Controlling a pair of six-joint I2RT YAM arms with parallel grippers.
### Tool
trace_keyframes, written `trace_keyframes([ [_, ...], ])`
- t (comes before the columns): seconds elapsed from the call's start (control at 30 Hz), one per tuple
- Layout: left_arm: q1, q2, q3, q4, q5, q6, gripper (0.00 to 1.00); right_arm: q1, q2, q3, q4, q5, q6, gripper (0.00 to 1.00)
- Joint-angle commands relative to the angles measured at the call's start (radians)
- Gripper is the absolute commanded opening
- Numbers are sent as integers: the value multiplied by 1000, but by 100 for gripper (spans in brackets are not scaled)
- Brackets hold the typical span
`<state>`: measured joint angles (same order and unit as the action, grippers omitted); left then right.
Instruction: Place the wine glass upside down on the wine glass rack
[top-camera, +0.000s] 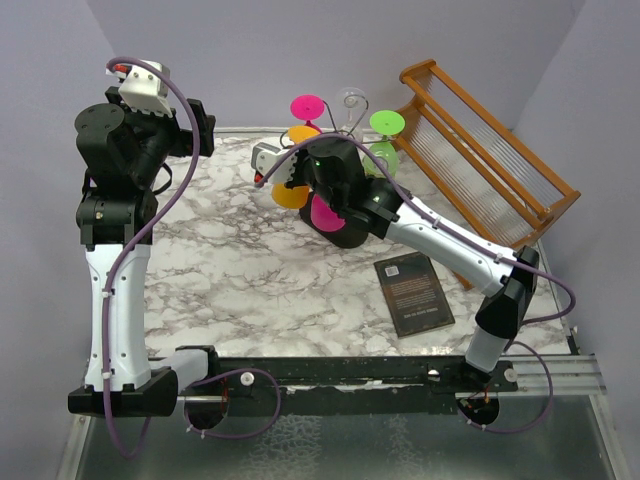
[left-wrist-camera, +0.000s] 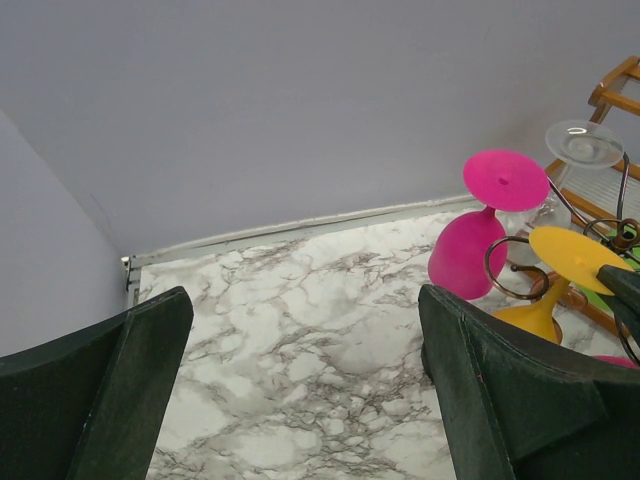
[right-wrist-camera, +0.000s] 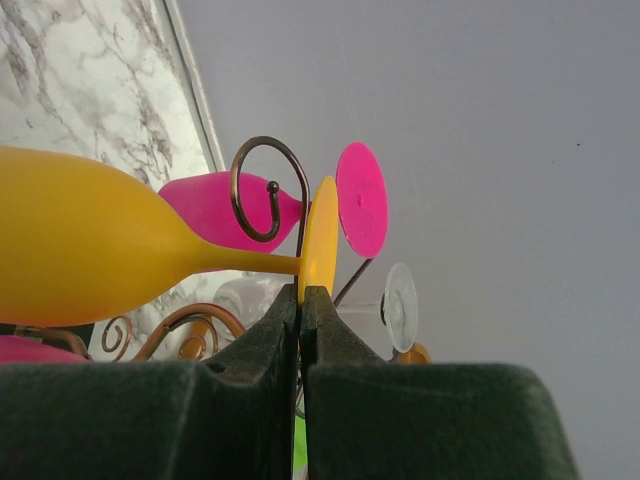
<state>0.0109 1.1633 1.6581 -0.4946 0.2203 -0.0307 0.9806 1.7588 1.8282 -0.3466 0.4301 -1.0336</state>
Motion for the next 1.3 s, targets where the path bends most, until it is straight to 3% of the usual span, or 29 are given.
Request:
trace_keyframes([
  [0.0, 0, -1, 3, 33, 24, -6, 99, 7, 25, 47, 91, 90, -49, 1],
  [0.8, 0, -5, 12, 30, 24, -3, 99, 5, 172, 256, 43, 72, -92, 1],
  [1.27, 0, 4, 23, 32, -8, -1, 99, 22, 142, 234, -29, 3, -70, 1],
])
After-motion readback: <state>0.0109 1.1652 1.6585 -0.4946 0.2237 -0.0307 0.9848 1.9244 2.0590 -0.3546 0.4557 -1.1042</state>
